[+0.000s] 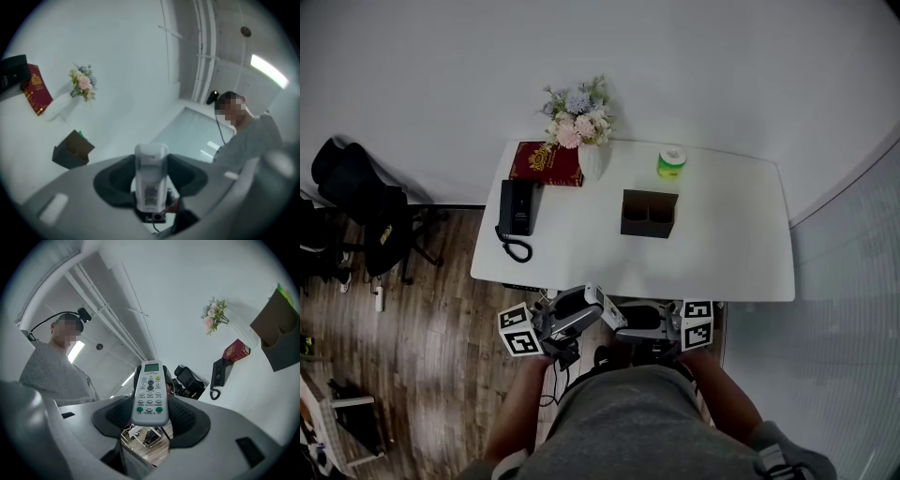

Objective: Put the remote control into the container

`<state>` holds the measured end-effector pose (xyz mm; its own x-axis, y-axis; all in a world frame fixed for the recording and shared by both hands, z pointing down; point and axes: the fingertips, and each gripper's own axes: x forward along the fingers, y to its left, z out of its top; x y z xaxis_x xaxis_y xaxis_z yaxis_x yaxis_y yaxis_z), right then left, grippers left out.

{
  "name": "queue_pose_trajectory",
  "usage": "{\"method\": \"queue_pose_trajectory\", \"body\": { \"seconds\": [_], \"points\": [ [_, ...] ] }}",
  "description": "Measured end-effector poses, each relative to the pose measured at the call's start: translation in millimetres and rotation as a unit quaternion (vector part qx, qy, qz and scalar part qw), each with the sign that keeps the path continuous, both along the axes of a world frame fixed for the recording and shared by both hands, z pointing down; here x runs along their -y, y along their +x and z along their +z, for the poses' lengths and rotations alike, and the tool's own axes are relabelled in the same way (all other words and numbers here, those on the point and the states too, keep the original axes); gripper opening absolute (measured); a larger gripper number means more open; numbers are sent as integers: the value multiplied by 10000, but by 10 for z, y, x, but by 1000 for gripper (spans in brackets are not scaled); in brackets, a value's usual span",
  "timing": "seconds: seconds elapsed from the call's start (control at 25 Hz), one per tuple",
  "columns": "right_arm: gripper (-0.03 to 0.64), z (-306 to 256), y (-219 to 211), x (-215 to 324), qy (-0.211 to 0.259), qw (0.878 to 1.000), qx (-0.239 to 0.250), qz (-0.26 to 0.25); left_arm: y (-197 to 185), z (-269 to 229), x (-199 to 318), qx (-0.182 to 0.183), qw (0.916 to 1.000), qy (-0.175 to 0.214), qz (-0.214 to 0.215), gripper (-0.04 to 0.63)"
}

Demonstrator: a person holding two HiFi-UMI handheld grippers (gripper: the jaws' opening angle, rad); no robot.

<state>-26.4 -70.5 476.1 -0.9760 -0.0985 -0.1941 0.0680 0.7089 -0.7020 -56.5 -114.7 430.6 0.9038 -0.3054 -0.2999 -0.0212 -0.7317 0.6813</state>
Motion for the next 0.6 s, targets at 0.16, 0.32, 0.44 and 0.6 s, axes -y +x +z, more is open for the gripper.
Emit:
{"method": "queue_pose_trajectory", "body": {
  "seconds": [0.16, 0.32, 0.44, 0.6],
  "points": [
    [250, -27, 116, 66, 8, 10000, 4, -9, 111, -19, 67, 5, 10000, -14, -31, 207],
    [250, 2, 239, 173, -70, 10000, -21, -42, 228, 9, 178, 42, 9998, -103, -147, 207],
    [250, 57, 318, 257, -136, 9998, -82, -72, 360, 54, 260, 275, 9995, -104, -146, 207],
    [250, 71, 486, 378, -214, 9997, -87, -60, 515, 68, 384, 357, 9989, -182, -254, 207]
  ]
}}
